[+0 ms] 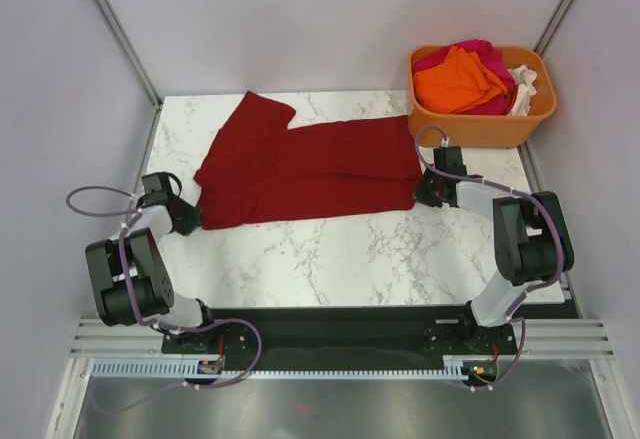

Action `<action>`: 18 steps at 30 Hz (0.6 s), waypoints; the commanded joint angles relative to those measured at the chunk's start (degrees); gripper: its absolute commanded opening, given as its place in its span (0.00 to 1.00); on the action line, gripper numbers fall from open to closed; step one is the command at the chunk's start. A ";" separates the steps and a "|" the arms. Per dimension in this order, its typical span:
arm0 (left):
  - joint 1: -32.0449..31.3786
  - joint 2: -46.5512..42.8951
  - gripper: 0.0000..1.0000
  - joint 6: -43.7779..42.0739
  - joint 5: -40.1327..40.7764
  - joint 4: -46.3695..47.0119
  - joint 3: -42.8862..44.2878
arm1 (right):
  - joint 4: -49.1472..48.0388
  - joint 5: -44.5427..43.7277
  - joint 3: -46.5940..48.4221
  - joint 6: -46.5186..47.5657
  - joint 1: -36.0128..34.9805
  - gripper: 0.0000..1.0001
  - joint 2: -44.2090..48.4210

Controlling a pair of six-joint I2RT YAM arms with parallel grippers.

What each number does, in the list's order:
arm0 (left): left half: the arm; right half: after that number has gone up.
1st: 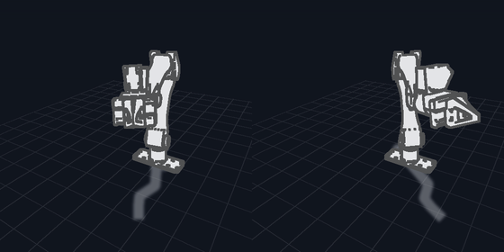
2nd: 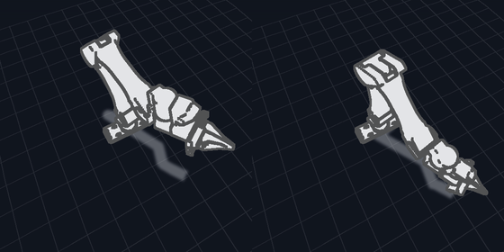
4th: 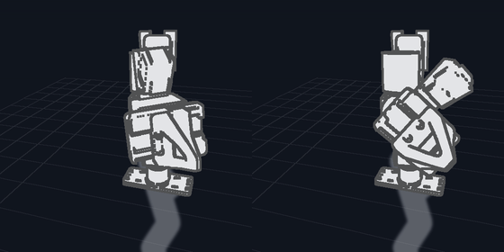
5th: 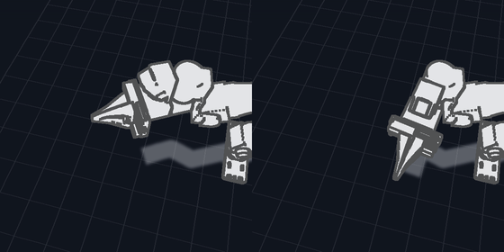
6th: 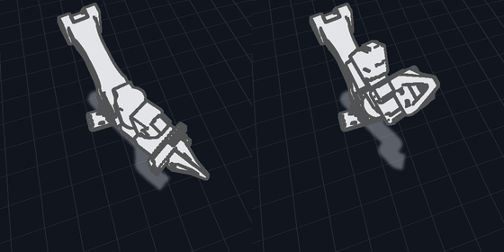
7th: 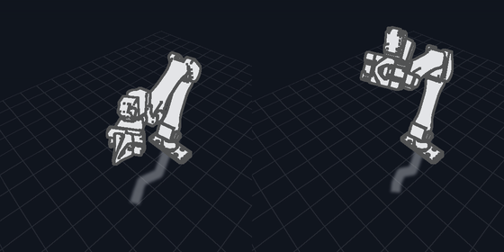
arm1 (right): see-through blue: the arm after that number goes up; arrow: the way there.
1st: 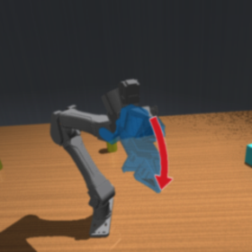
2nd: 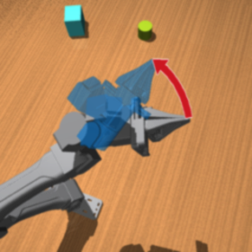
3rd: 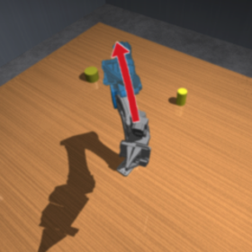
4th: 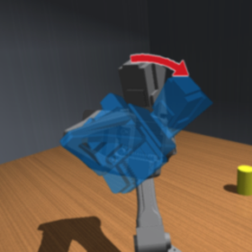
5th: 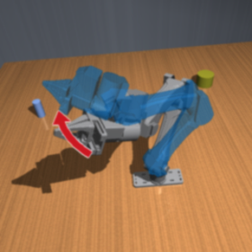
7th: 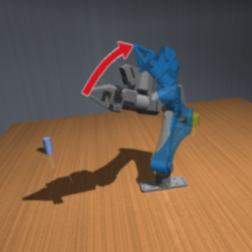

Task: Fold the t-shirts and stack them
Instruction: Fold the tshirt

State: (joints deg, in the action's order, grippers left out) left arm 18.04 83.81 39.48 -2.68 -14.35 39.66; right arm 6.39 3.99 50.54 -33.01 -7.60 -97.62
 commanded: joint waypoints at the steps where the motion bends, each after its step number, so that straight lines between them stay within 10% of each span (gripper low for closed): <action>1: 0.33 -4.35 0.02 -0.99 1.09 -3.22 3.13 | 3.97 0.05 -2.29 0.32 -0.05 0.00 1.20; 18: 9.64 -19.46 0.02 -6.79 -2.94 -20.80 3.59 | 15.74 -3.64 -15.47 -2.05 1.09 0.00 22.91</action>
State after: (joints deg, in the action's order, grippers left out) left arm 25.63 67.11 35.90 -5.23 -31.79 43.86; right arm 17.63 4.05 36.77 -33.95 -7.53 -78.89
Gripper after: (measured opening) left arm 0.036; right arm 0.021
